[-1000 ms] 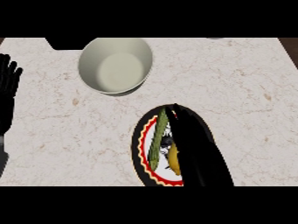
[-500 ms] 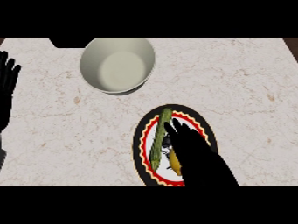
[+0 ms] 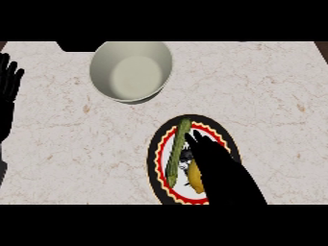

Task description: Pick the lemon from the plate and place it in the bowl

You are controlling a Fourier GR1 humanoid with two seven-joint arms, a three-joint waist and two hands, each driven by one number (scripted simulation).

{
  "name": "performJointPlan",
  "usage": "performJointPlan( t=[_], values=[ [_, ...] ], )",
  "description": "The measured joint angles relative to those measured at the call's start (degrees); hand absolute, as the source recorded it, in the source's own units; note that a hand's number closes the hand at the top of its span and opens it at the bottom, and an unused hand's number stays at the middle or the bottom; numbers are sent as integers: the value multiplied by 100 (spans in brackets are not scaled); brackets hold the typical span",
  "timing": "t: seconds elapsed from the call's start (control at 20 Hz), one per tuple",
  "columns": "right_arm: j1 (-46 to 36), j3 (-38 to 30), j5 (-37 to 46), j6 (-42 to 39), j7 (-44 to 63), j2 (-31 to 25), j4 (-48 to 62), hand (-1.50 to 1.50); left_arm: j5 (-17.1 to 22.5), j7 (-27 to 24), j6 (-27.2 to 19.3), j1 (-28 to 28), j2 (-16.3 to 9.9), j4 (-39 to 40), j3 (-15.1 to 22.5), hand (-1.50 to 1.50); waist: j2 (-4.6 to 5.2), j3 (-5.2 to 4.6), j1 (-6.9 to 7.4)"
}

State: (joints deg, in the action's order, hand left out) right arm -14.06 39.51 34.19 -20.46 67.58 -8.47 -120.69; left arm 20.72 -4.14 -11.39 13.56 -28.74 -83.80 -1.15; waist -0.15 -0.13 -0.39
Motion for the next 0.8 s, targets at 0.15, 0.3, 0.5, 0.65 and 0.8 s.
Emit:
performJointPlan(
  t=[0.15,0.3,0.5,0.65,0.8],
  values=[
    [136,-99,31,-84,-100,31,143,-150,-54,-17,5,-18,31,-7,-5,0,2,4,11],
    [319,-175,142,-137,-182,31,221,-150,-94,-47,-7,-75,116,-65,10,0,2,6,16],
    [508,-232,331,-167,-312,60,367,-150,-105,-61,112,-129,98,-59,-68,0,5,8,26],
    [441,-403,414,-211,-424,176,554,-150,-192,-66,76,-139,199,-58,-80,0,9,10,36],
    [637,-345,609,-204,-598,218,570,-150,-216,-44,187,-61,181,28,-217,0,10,11,30]
  ],
)
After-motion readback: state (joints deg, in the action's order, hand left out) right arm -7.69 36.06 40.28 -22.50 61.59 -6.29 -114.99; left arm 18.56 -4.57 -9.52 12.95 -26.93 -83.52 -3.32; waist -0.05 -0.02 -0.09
